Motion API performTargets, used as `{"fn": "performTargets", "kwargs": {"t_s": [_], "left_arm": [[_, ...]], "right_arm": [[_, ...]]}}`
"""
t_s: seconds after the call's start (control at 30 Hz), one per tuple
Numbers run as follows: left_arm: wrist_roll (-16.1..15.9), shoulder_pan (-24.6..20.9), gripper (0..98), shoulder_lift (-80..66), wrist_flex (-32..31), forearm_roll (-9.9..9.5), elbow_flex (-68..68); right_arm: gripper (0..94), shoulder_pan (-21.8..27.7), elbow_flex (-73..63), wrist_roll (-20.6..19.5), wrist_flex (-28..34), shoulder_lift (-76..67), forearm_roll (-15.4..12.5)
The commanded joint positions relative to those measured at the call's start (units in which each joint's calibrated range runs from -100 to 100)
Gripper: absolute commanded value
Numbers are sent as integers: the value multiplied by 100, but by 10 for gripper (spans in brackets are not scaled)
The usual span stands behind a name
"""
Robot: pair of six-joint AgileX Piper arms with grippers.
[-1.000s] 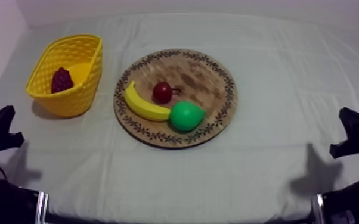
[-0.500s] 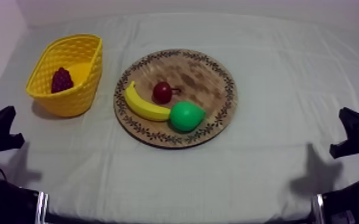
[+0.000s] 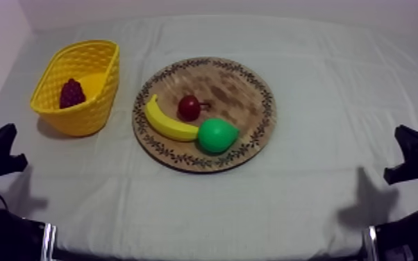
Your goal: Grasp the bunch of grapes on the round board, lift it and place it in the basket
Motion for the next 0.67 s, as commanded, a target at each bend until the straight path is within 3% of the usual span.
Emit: {"fn": "performTargets", "kwargs": {"t_s": [0.0,0.63], "left_arm": [[6,-36,1,6,-5,-3,-2],[5,-87,1,7,-5,-5,-2]], "right_arm": [[5,2,-1,4,4,0,-2],[5,2,-1,4,4,0,-2]]}}
